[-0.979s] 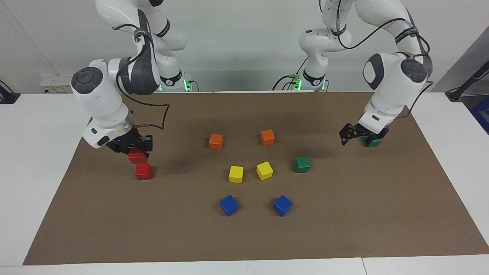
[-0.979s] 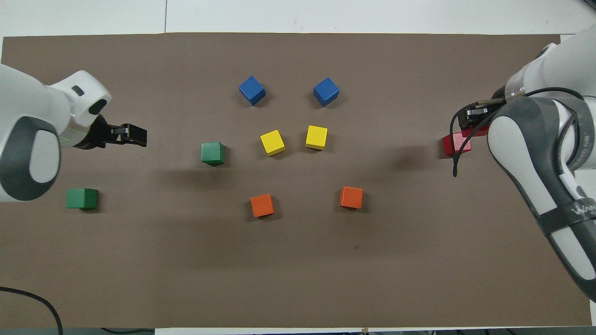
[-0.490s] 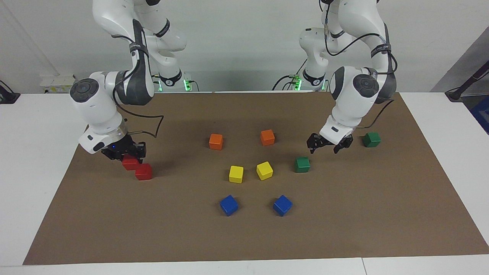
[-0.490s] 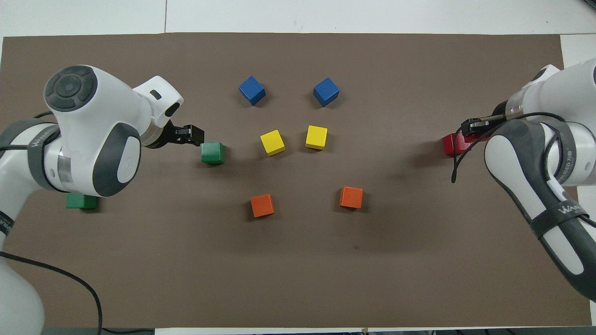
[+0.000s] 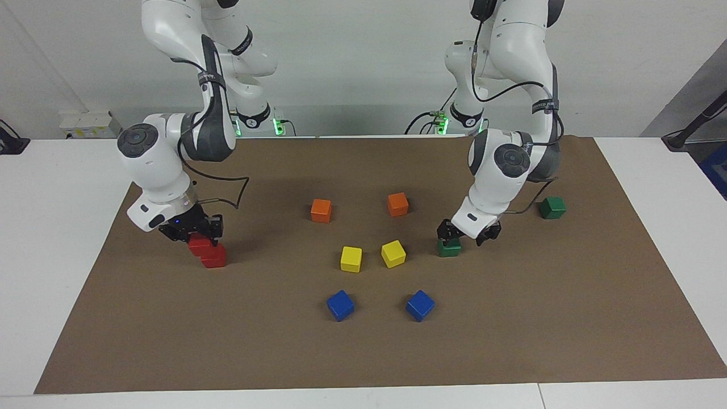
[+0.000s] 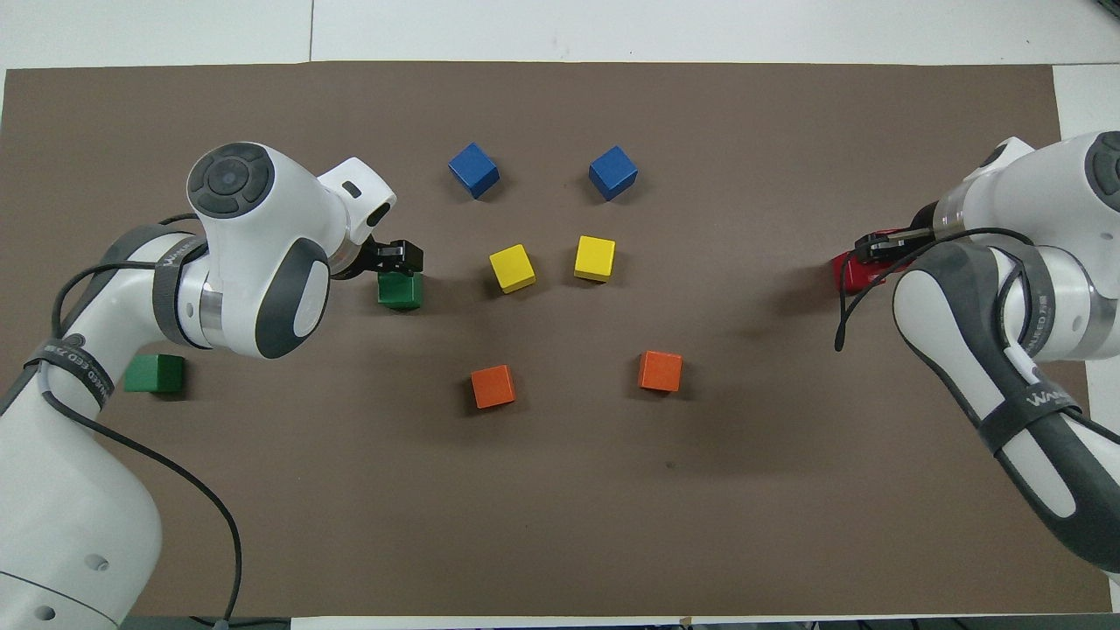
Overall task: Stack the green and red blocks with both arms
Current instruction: 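Grasp the other green with the left gripper while the right gripper carries red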
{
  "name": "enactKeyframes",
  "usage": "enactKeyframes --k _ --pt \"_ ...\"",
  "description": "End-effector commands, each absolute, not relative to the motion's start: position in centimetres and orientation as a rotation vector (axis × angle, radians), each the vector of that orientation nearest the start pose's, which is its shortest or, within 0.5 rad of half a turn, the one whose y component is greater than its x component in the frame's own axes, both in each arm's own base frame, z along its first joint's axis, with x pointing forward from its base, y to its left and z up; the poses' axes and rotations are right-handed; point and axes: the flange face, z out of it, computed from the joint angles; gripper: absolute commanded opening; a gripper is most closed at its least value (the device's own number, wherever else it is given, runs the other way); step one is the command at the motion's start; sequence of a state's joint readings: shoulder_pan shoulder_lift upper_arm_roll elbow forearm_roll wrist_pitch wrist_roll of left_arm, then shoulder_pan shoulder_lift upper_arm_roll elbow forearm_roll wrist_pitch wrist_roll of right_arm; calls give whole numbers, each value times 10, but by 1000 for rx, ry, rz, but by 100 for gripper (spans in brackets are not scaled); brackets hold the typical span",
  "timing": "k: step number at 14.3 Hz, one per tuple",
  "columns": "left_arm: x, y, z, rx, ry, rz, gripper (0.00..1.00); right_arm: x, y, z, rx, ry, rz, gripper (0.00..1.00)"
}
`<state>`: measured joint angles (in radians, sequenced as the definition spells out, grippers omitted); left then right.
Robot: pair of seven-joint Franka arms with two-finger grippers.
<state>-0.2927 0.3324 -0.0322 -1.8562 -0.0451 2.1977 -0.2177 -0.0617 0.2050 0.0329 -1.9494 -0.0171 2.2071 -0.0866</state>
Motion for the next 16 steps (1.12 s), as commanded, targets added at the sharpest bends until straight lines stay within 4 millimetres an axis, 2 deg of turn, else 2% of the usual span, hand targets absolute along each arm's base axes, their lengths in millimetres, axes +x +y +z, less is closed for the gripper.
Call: enactKeyframes --k 1,3,16 --pt "602 -212 335 -3169 132 -9 100 599 -23 376 -3148 -148 -86 0" --pt "598 -222 331 -3171 133 -22 100 600 -26 369 -3147 -158 -72 0" --pt "575 -234 309 -3153 164 44 100 600 -20 366 -3149 -57 -94 0"
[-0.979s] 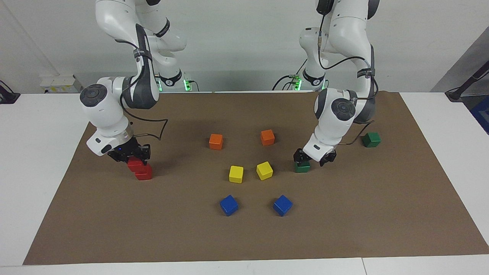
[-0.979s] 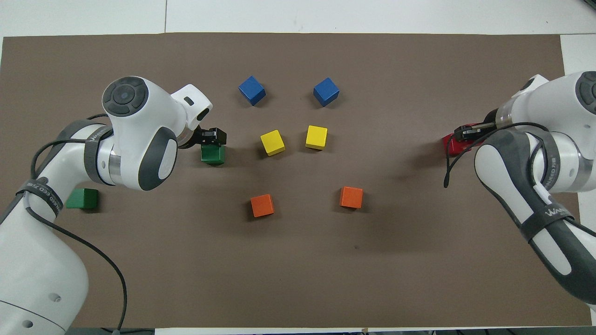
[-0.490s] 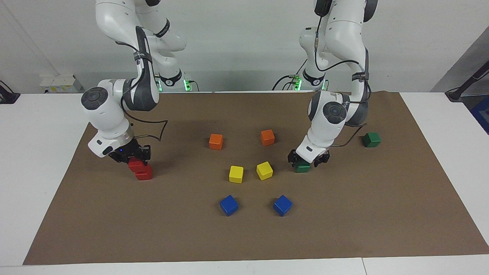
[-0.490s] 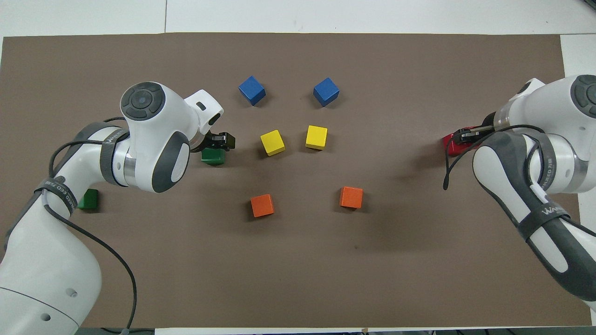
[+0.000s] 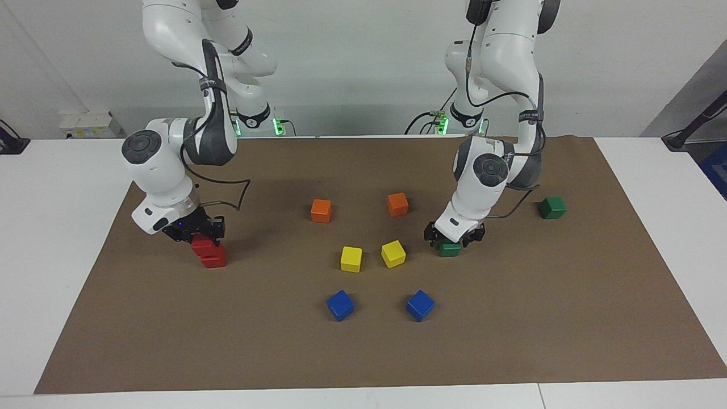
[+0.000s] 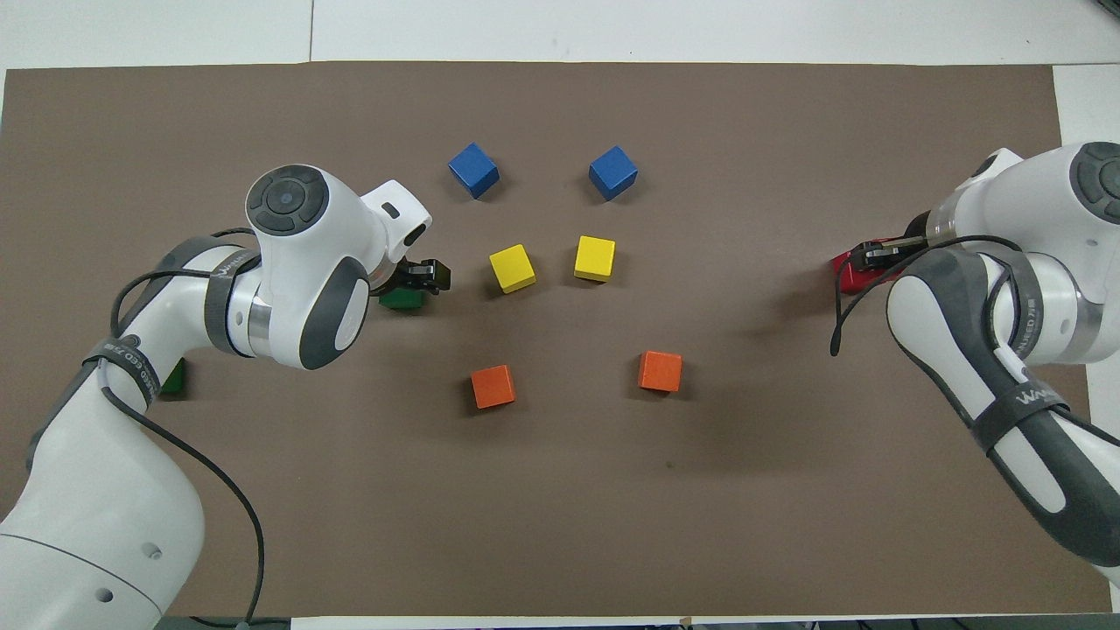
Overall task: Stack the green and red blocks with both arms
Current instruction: 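Grasp the other green with the left gripper while the right gripper carries red, then stack green on green with the left gripper while the right gripper stacks red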
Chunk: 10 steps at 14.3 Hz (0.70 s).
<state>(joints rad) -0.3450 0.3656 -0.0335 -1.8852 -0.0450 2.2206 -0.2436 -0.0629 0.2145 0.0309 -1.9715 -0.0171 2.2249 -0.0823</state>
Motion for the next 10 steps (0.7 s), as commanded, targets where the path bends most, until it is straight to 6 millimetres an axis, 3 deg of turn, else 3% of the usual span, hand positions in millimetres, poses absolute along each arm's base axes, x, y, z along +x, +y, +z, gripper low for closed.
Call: enactKeyframes --k 1,2,4,8,10 --pt "575 -232 309 -3152 160 44 95 600 -21 365 -3149 -43 -99 0" --pt "575 -232 309 -3152 160 44 77 599 -21 364 -3149 -40 -94 0" --pt "577 -229 311 -3144 164 47 4 602 -25 355 -3149 -35 -101 0" --pt "582 -223 319 -3128 164 31 0 602 -24 353 -3149 -35 -96 0" --pt "587 -213 342 -3128 132 47 0 602 -24 352 -3149 -32 -94 0"
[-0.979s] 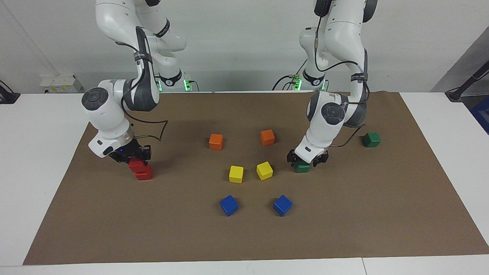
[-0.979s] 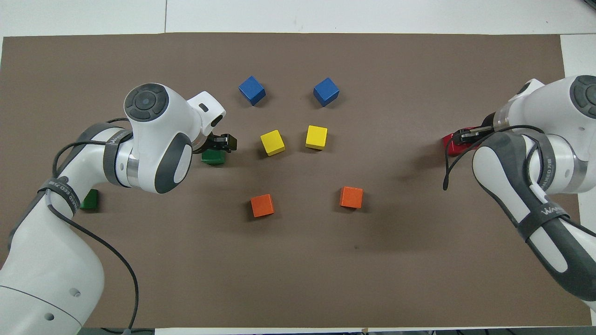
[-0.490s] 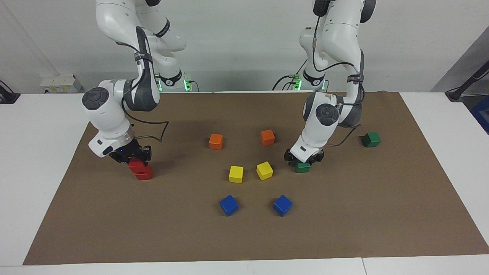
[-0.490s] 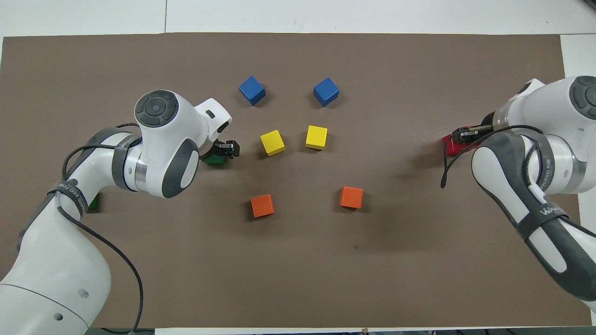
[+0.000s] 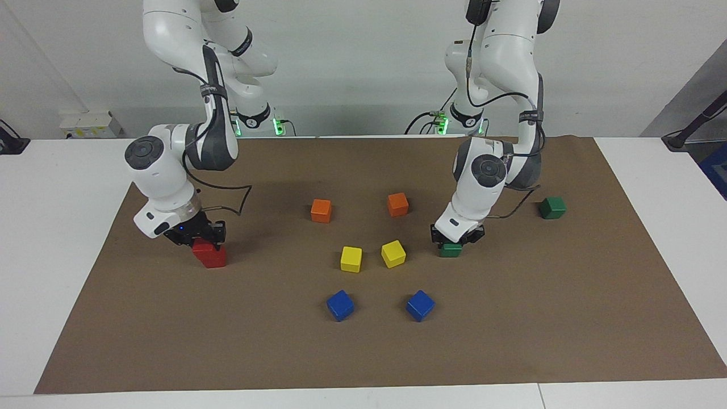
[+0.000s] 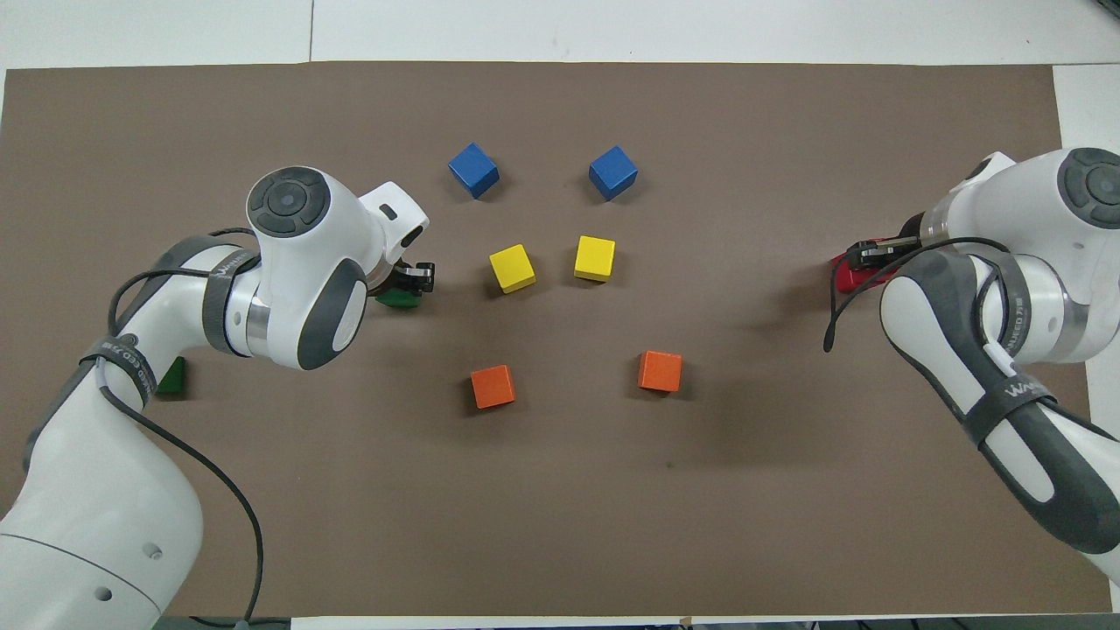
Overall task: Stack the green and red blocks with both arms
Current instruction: 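Stack green on green with the left gripper while the right gripper stacks red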
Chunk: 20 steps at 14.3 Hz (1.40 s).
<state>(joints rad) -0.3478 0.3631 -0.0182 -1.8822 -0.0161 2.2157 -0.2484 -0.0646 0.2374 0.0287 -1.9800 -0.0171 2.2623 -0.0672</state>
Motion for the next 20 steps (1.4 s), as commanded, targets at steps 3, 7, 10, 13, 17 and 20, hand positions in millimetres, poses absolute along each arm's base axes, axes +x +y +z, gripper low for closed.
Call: enactKeyframes --k 3,7,10,13,17,20 --pt "586 -174 399 -3135 47 60 0 602 -27 347 -3149 -8 -87 0" --pt "568 -95 463 -3128 107 138 0 601 -26 347 -3149 -20 -82 0" --pt "549 -16 479 -3136 189 171 0 600 -25 345 -3149 -28 -77 0" --pt "523 62 476 -3148 270 166 0 599 -24 344 -3149 -32 -75 0" --pt "494 111 442 -3138 264 37 0 600 -24 345 -3149 -32 -77 51" --pt "482 118 416 -3126 236 -27 0 599 -24 344 -3149 -28 -77 100"
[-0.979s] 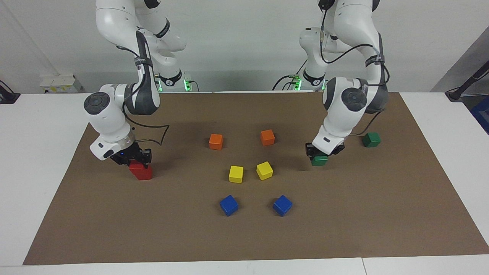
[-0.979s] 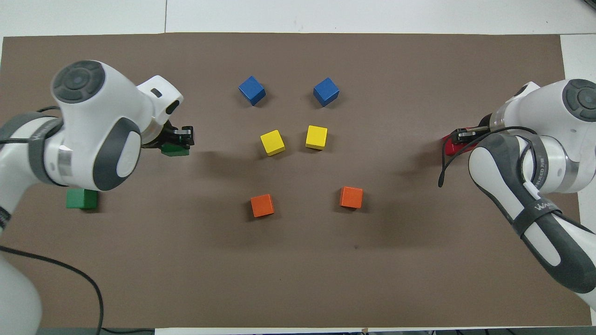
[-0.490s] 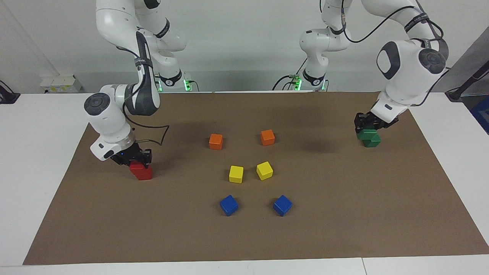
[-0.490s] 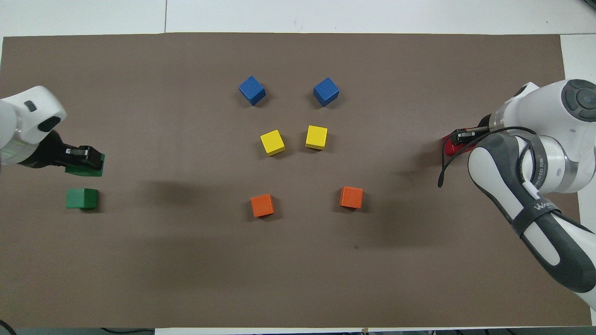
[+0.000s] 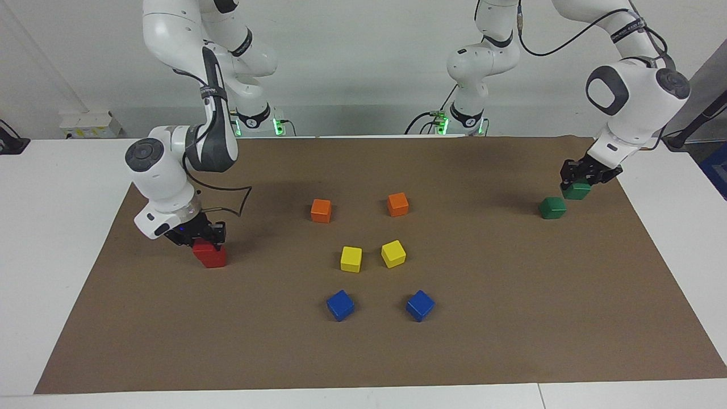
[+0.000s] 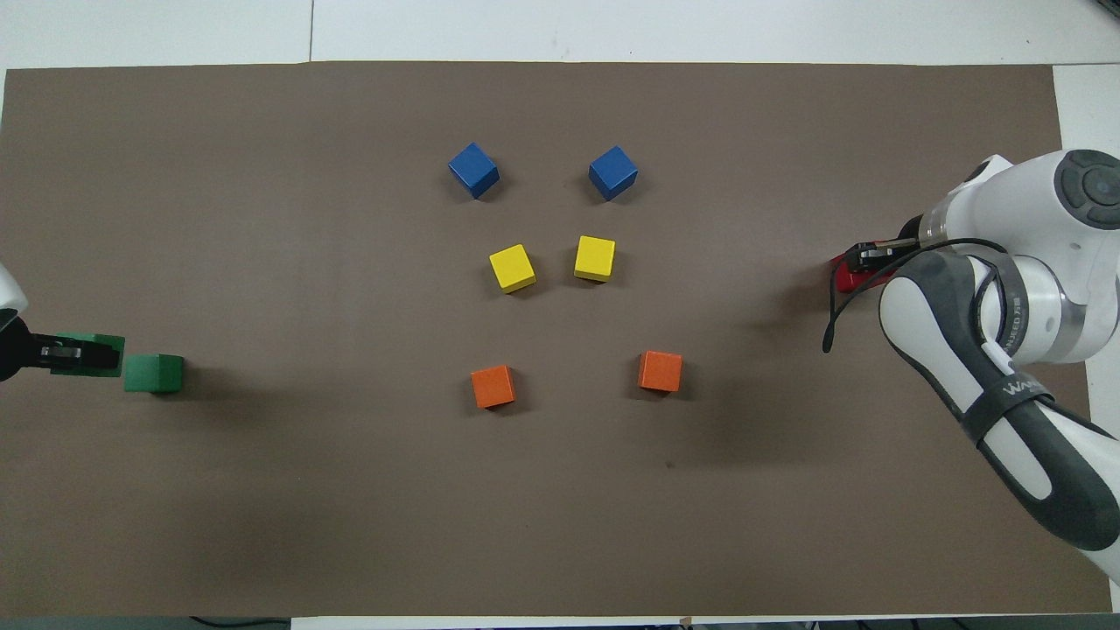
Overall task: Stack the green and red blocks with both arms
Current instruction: 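Stack green on green with the left gripper while the right gripper stacks red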
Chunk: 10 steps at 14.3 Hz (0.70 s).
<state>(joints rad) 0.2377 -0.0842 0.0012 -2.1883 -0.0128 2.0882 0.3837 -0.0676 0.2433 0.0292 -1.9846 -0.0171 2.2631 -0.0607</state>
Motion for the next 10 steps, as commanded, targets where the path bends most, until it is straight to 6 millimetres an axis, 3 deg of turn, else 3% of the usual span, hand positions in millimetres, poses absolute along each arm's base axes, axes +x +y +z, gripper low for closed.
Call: enactKeyframes --k 1,6,7,10 --pt "482 118 411 -3129 234 -18 0 599 -24 344 -3149 -28 -77 100" --pt "482 118 382 -3117 233 -73 0 602 -22 354 -3149 -37 -77 100" --pt "482 118 381 -3117 233 -73 0 604 -20 364 -3150 -41 -80 100" --pt "482 122 380 -3118 212 -73 0 608 -12 423 -3152 -66 -99 100"
